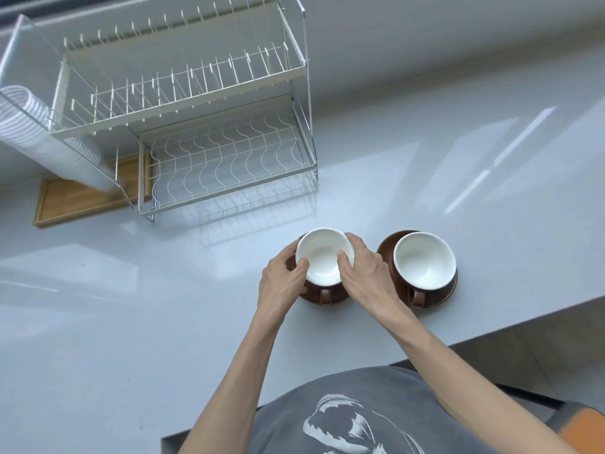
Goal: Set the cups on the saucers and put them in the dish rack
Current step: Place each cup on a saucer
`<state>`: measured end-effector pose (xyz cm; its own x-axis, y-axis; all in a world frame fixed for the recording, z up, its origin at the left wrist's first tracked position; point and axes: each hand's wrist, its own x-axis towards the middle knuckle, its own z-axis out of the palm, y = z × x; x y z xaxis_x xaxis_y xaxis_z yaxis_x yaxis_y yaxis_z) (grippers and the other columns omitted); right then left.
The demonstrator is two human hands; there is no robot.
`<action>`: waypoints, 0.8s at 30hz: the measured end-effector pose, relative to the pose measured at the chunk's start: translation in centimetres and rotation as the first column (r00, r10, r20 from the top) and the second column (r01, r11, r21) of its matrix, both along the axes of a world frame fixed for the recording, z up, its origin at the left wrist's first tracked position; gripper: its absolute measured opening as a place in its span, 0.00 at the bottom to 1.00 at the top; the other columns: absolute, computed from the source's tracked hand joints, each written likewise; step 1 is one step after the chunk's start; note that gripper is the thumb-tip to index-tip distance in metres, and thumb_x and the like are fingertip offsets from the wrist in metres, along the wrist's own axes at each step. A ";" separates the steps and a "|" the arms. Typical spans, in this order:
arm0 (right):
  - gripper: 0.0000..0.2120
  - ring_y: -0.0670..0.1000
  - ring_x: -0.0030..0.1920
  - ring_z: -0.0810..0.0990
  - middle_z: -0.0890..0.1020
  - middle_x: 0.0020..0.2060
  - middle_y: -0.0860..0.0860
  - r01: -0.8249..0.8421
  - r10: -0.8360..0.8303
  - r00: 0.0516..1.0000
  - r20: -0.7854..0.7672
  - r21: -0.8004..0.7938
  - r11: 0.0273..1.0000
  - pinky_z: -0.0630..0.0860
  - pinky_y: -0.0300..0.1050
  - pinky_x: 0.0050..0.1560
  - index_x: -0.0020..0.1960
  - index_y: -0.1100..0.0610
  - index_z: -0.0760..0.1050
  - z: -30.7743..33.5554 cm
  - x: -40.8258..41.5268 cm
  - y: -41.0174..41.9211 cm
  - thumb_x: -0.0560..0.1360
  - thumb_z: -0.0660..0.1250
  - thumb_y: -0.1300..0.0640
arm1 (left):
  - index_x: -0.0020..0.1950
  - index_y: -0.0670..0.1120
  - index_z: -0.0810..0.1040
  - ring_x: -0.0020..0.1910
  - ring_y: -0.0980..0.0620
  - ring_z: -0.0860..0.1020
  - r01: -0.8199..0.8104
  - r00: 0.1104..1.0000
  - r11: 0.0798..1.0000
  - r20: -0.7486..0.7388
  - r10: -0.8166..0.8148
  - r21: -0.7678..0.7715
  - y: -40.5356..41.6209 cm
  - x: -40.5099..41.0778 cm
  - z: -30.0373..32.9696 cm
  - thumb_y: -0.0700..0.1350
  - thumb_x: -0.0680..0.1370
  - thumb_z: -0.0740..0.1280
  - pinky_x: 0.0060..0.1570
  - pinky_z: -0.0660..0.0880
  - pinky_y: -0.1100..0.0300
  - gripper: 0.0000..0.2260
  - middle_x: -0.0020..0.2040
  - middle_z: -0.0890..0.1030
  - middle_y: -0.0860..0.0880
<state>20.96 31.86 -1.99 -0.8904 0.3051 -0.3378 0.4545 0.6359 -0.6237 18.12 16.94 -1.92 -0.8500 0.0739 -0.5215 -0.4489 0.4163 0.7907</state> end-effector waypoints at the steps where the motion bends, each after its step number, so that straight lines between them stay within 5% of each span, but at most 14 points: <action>1: 0.22 0.64 0.62 0.75 0.80 0.61 0.60 0.000 0.000 1.000 0.004 -0.001 1.000 0.68 0.53 0.60 0.74 0.52 0.63 -0.1 0.1 -0.1 0.81 0.56 0.52 | 0.57 0.70 0.80 0.40 0.52 0.85 -0.005 1.000 1.000 0.007 0.005 0.003 -0.1 0.1 -0.1 0.48 0.73 0.62 0.51 0.84 0.46 0.19 0.46 0.84 0.60; 5: 0.22 0.63 0.62 0.75 0.80 0.60 0.60 -0.006 0.006 1.000 0.025 -0.004 1.000 0.69 0.52 0.59 0.74 0.52 0.63 -0.4 0.2 -0.2 0.81 0.56 0.51 | 0.61 0.66 0.80 0.37 0.59 0.84 -0.023 0.999 1.000 0.034 0.023 0.006 -0.4 0.5 -0.5 0.50 0.72 0.62 0.52 0.83 0.45 0.20 0.47 0.84 0.57; 24: 0.23 0.62 0.61 0.76 0.80 0.59 0.58 -0.031 0.032 0.999 0.039 -0.020 0.999 0.71 0.51 0.60 0.75 0.52 0.62 -0.4 -0.4 -0.2 0.81 0.57 0.51 | 0.67 0.64 0.77 0.39 0.50 0.86 -0.028 0.997 0.999 0.071 0.025 0.042 -0.8 0.0 -1.5 0.53 0.72 0.62 0.54 0.82 0.44 0.23 0.55 0.83 0.56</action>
